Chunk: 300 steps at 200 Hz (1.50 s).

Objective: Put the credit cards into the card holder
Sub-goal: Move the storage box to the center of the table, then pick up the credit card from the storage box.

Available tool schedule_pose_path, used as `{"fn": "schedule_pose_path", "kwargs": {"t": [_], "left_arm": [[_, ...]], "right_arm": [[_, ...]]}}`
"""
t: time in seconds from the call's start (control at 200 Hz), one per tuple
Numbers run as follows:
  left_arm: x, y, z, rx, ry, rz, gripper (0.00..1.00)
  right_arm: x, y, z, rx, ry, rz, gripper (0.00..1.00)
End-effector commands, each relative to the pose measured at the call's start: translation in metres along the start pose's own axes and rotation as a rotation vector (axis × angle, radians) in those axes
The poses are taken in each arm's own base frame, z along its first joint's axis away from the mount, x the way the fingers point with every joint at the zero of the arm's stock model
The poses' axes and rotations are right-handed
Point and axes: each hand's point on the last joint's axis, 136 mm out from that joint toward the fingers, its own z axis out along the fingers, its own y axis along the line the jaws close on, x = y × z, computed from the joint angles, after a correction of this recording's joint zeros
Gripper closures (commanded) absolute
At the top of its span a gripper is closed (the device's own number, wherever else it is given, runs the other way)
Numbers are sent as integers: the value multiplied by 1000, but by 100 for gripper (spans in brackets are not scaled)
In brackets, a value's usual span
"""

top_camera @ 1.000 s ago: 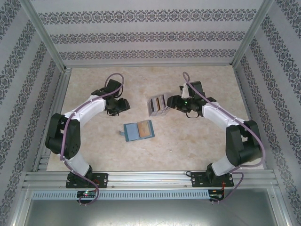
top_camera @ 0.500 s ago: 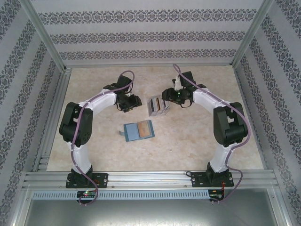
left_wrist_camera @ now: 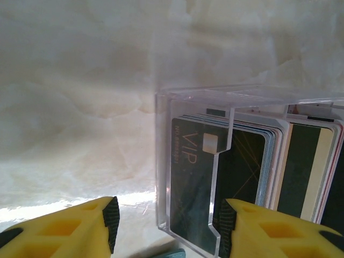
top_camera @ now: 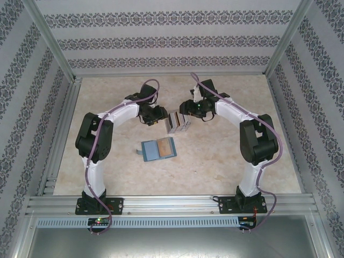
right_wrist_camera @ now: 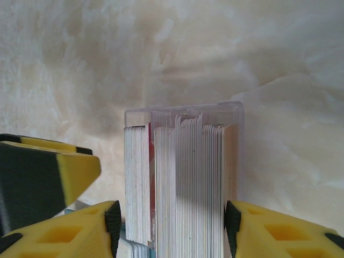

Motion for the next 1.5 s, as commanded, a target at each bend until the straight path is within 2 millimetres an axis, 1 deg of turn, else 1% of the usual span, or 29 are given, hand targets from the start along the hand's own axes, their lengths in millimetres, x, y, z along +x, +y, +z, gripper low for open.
{"fn": "schedule_pose_path", "kwargs": {"t": [0.0, 0.07, 0.175, 0.295, 0.4, 0.5, 0.889, 1.074, 1.369, 1.494], "left_arm": [[0, -12, 12, 26, 6, 2, 45], [1, -12, 16, 22, 9, -1, 45], [2, -10, 21, 24, 16, -5, 46], [6, -14, 29, 35, 30, -5, 46], [8, -21, 32, 44, 35, 6, 46], [8, -24, 33, 49, 35, 9, 46], [12, -22, 35, 45, 40, 10, 46], [13, -21, 39, 51, 45, 5, 46], [15, -23, 41, 56, 47, 6, 46], [16, -23, 42, 55, 50, 6, 46]], "right_arm": [[-1, 8, 6, -27, 21, -25, 43], [-1, 8, 7, -28, 25, -21, 44], [2, 15, 9, -41, 34, -29, 43], [5, 20, 11, -32, 40, -44, 43], [8, 15, 19, 1, 69, -48, 43], [9, 9, 21, 26, 76, -51, 43], [6, 31, -2, -48, 34, -67, 45], [3, 42, -11, -83, 17, -70, 46], [1, 42, -19, -75, -3, -70, 48], [1, 42, -19, -83, -3, -65, 49]]}}
